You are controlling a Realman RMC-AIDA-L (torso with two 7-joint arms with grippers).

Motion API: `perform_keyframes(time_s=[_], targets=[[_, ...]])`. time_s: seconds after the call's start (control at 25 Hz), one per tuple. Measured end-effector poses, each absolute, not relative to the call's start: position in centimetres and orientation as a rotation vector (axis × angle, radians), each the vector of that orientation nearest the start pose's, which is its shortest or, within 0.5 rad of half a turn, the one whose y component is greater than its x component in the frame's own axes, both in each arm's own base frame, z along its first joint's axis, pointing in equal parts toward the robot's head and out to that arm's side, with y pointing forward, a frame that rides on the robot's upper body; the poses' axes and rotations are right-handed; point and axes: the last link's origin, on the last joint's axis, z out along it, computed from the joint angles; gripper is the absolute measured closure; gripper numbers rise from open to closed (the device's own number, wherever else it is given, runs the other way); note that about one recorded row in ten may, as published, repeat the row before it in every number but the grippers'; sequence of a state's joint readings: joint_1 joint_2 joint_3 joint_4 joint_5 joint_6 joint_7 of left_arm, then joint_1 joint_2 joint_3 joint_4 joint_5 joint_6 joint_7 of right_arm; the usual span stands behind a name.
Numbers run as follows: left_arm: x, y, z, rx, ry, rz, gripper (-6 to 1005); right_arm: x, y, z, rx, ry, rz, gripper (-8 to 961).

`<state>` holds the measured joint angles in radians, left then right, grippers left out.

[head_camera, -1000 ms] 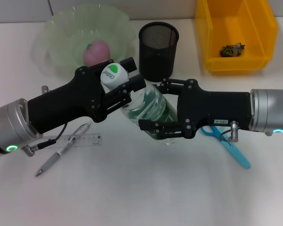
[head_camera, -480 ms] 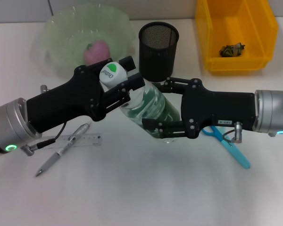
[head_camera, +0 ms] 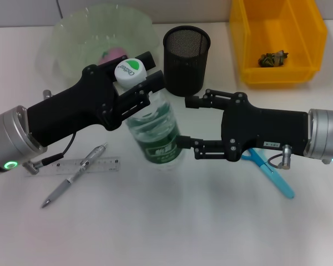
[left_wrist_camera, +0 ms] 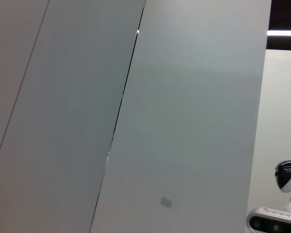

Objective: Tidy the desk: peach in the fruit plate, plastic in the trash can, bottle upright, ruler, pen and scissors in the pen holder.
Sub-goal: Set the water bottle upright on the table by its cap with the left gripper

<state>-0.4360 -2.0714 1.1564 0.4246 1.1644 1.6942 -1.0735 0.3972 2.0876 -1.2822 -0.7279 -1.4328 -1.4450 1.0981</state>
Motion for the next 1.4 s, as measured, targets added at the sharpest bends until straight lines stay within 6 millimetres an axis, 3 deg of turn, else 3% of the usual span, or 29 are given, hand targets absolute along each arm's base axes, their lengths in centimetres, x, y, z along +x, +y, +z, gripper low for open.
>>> perform_keyframes(time_s=[0.44,0.92,1.4], targets=[[-22.4,30.3,-1.1,-2.448,-0.414,-1.397,562,23.1,29.9,-2.3,-2.645,0.225,0.994,172],[-23.8,34.1,-0.5,-2.324,-0.382,-1.105,554,25.0,28.2,-1.4,-2.559,0.304,1.082,172],[-25.2,35.5,-0.8,-2.256,-0.386,-0.949,546,26.0,28.0,-1.1,-2.445,0.357,1.138,171]])
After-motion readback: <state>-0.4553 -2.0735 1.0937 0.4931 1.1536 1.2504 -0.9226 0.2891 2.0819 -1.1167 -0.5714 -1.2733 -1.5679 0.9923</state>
